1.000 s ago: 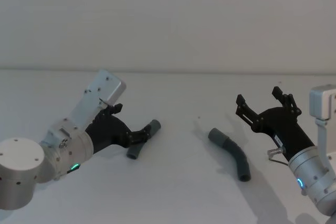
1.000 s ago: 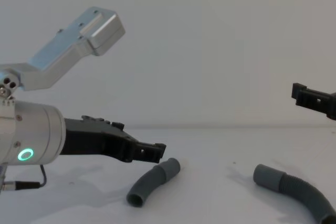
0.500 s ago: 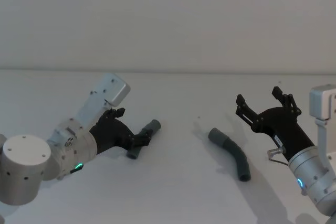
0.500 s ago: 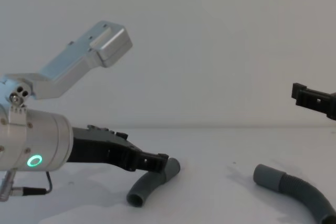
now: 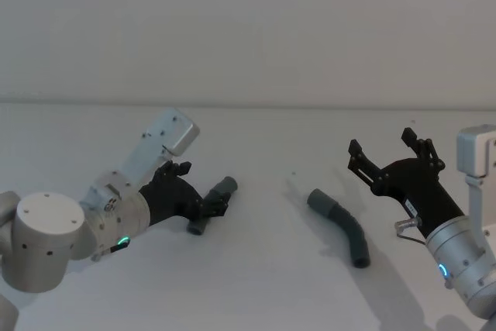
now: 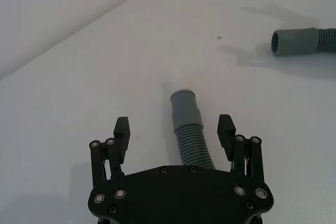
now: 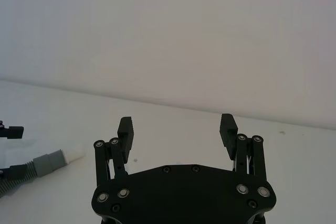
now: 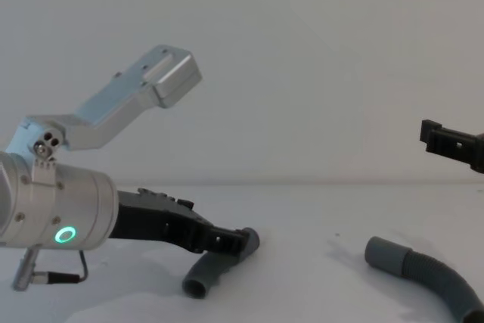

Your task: Use both hands to pick up one end of the pipe from the table, align the ends, and insert them.

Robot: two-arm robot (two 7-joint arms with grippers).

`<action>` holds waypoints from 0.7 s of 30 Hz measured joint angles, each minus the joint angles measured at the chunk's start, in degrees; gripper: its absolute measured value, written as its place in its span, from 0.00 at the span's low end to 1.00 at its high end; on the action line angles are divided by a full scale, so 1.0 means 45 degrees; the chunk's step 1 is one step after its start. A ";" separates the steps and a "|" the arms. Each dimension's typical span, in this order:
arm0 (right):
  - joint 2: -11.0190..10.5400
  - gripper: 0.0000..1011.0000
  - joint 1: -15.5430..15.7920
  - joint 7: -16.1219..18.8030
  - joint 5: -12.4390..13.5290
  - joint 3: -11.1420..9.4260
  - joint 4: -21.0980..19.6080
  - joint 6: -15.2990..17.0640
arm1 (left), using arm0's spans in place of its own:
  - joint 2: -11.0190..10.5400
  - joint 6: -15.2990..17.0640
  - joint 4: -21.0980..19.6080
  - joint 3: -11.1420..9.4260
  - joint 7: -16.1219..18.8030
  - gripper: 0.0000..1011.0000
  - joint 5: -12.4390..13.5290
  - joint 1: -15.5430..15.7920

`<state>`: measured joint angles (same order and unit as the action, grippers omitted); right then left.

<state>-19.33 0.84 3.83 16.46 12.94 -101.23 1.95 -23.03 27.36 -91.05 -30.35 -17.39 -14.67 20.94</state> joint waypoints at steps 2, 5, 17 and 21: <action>0.0000 0.99 0.0000 0.0000 0.0000 0.0000 0.0000 0.0000 | 0.0033 -0.0001 0.0072 -0.0015 -0.0050 0.99 0.0009 0.0048; 0.0000 0.99 0.0000 0.0000 0.0000 0.0000 0.0000 -0.0001 | 0.0096 -0.0001 0.0193 -0.0044 -0.0153 0.99 0.0032 0.0138; 0.0000 0.99 0.0000 0.0000 0.0000 0.0001 0.0000 0.0000 | 0.0302 0.0141 0.0542 -0.0084 -0.0358 0.99 0.0117 0.0354; 0.0000 0.99 0.0000 0.0000 0.0001 0.0000 0.0000 0.0000 | 0.0383 0.0253 0.0638 -0.0106 -0.0417 0.99 0.0161 0.0415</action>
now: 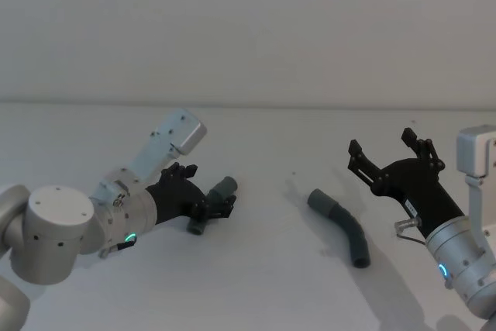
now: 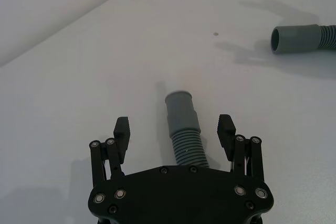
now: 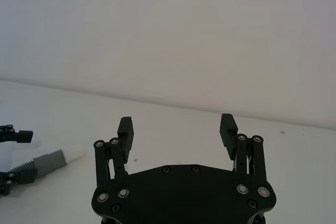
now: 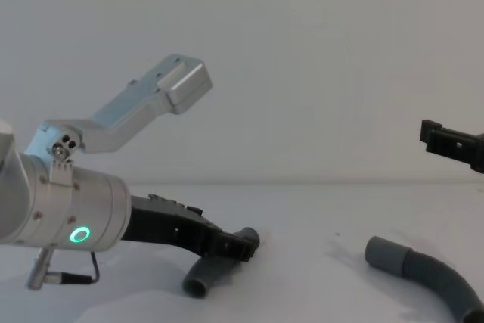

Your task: Use both hands to pick up one end of the pipe from the table, align the ends, and insert them.

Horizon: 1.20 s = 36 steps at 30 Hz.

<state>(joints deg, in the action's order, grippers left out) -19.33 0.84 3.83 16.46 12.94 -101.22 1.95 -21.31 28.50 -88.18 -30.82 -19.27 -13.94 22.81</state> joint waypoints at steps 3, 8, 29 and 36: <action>0.0000 0.99 0.0000 0.0000 -0.0001 0.0000 0.0000 0.0000 | 0.0046 0.0069 0.0067 -0.0022 -0.0040 0.99 0.0035 0.0034; 0.0000 0.99 0.0000 0.0000 -0.0001 0.0000 -0.0001 0.0000 | 0.0108 0.0174 0.0155 -0.0044 -0.0087 0.99 0.0088 0.0086; 0.0000 0.99 0.0000 0.0000 -0.0001 0.0000 0.0000 0.0000 | 0.0308 0.0408 0.0347 -0.0053 -0.0131 0.91 0.0252 0.0184; 0.0000 0.99 0.0000 0.0000 -0.0001 0.0000 -0.0001 0.0000 | 0.0329 0.0431 0.0362 -0.0053 -0.0134 0.73 0.0269 0.0190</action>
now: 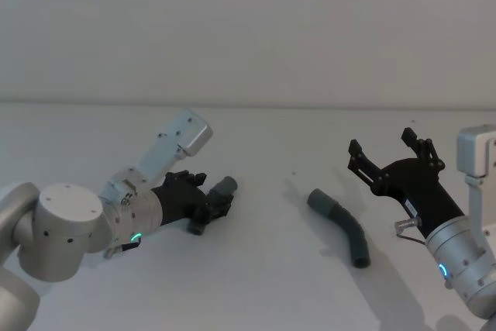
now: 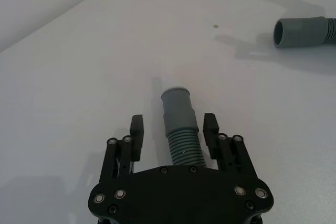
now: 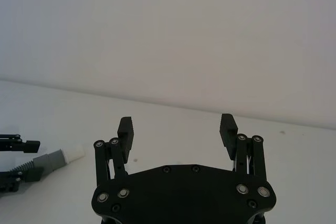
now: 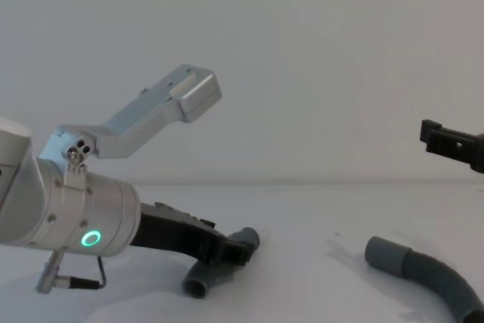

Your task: Use both hands to pick up one end of the pipe from the table, align the ends, and insert them.

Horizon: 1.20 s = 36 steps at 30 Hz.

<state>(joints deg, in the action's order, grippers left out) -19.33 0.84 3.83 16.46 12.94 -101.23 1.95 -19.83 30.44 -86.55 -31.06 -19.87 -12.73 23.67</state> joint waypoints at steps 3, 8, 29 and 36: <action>0.0000 0.99 0.0000 0.0000 0.0000 -0.0001 0.0000 0.0000 | 0.0004 0.0006 0.0004 0.0000 0.0000 0.59 0.0006 0.0004; 0.0000 0.99 0.0000 0.0000 0.0000 0.0000 0.0000 0.0000 | 0.0009 0.0012 0.0013 0.0000 0.0001 0.45 0.0014 0.0008; 0.0000 0.99 0.0000 0.0000 0.0000 0.0000 0.0000 0.0000 | 0.0024 0.0026 0.0020 0.0001 0.0003 0.31 0.0020 0.0014; 0.0000 0.99 -0.0001 0.0000 0.0000 -0.0001 0.0000 0.0000 | 0.0024 0.0033 0.0021 -0.0001 0.0002 0.51 0.0020 0.0013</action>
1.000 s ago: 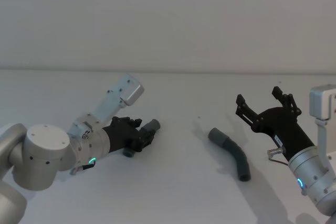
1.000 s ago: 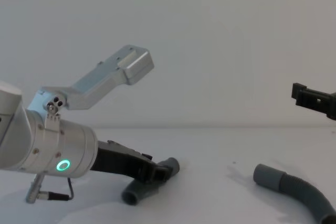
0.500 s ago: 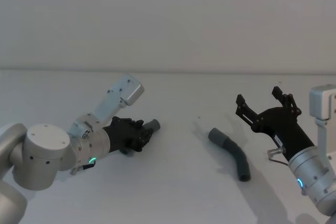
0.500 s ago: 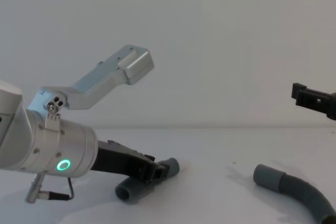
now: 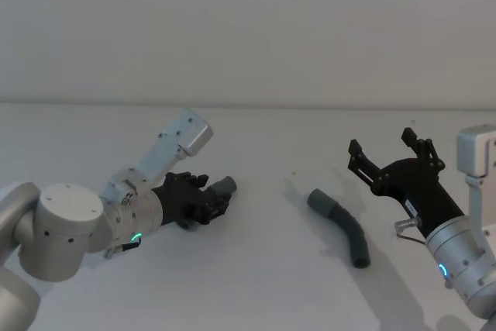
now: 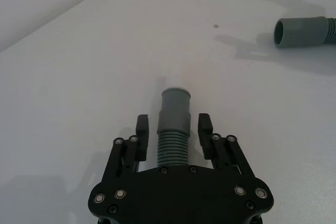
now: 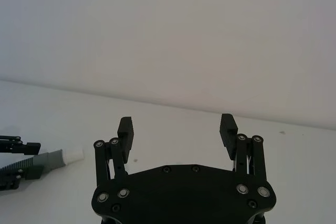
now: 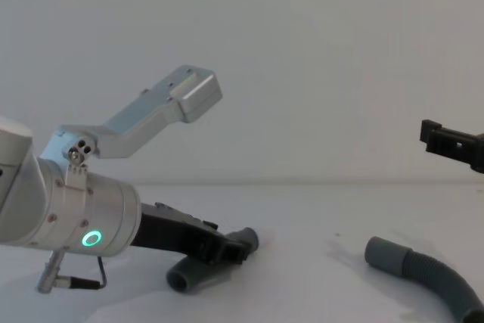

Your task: Use both hands to pick up one end of the pipe from the table, align the ends, and insert them.

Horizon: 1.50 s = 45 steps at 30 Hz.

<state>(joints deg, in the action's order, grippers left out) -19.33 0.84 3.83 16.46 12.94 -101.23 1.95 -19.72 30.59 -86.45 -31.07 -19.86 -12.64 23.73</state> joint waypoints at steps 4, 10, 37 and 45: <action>-0.0001 0.99 0.0001 0.0000 0.0000 0.0000 0.0000 0.0000 | -0.0001 0.0000 -0.0001 0.0000 0.0000 0.65 -0.0001 0.0001; 0.0000 0.99 0.0000 0.0000 0.0000 0.0000 0.0000 0.0000 | 0.0000 0.0000 -0.0001 0.0001 0.0000 0.84 -0.0001 0.0000; -0.0001 0.99 0.0000 0.0000 0.0000 0.0000 0.0000 0.0000 | 0.0151 -0.0052 0.0334 0.0036 -0.0342 0.99 0.0007 0.0153; 0.0000 0.99 0.0000 0.0001 0.0000 0.0000 0.0000 0.0000 | 0.0284 -0.0084 0.0607 0.0048 -0.0526 0.99 0.0029 0.0309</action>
<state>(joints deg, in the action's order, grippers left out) -19.33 0.84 3.83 16.46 12.94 -101.23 1.95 -18.45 30.21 -83.72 -30.85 -22.23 -12.51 25.12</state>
